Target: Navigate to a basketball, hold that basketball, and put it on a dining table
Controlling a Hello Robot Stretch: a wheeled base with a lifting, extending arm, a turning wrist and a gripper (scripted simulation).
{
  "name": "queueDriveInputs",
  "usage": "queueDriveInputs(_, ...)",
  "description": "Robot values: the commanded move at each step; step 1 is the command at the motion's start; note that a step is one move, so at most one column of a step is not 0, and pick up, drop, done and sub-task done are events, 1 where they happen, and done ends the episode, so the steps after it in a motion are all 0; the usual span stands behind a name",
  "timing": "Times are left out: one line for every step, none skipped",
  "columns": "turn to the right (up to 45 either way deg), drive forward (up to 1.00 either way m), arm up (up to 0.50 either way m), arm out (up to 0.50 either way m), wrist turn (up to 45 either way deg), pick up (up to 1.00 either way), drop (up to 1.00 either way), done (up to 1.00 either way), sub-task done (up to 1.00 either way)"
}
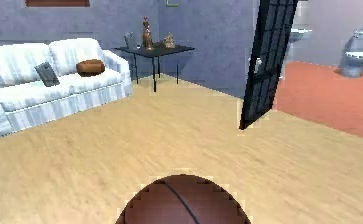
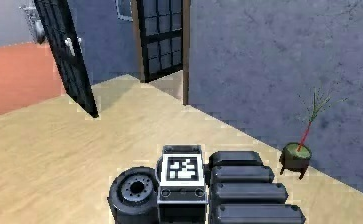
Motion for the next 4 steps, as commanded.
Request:
queueDriveInputs(-30.0,0.0,0.0,0.0,0.0,0.0,0.0,0.0,0.0)
queueDriveInputs(-3.0,0.0,0.0,0.0,0.0,0.0,0.0,0.0,0.0)
queueDriveInputs(0.0,0.1,0.0,0.0,0.0,0.0,0.0,0.0,0.0)
queueDriveInputs(-45.0,0.0,0.0,0.0,0.0,0.0,0.0,0.0,0.0)
